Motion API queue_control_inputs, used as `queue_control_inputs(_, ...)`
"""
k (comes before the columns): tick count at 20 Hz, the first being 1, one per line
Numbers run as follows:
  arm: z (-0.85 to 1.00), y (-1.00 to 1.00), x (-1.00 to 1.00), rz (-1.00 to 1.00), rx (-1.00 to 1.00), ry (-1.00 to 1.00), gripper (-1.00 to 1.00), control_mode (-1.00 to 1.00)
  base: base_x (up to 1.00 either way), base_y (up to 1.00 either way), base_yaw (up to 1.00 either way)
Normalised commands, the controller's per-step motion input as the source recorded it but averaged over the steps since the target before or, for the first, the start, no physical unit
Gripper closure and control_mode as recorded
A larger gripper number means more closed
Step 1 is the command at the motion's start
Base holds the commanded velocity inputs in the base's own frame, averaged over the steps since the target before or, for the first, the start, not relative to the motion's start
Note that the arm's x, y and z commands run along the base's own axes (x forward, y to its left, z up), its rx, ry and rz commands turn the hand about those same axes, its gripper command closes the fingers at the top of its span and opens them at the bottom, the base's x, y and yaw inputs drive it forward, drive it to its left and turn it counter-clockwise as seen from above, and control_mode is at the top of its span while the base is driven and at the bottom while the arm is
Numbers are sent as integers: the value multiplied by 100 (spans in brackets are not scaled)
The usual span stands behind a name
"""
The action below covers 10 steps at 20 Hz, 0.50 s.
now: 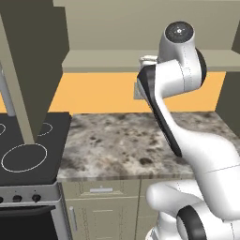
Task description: Move the mug from next to the sink to the open cabinet. Then, move the bowl with the steak to the fridge to clear the area for faucet cleaning.
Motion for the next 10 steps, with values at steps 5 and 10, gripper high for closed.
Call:
queue_control_inputs(5,38,-11,49,0,4,-5,100,-100,0,0,0)
queue_control_inputs(10,60,-1,44,0,2,-12,100,-100,0,0,0)
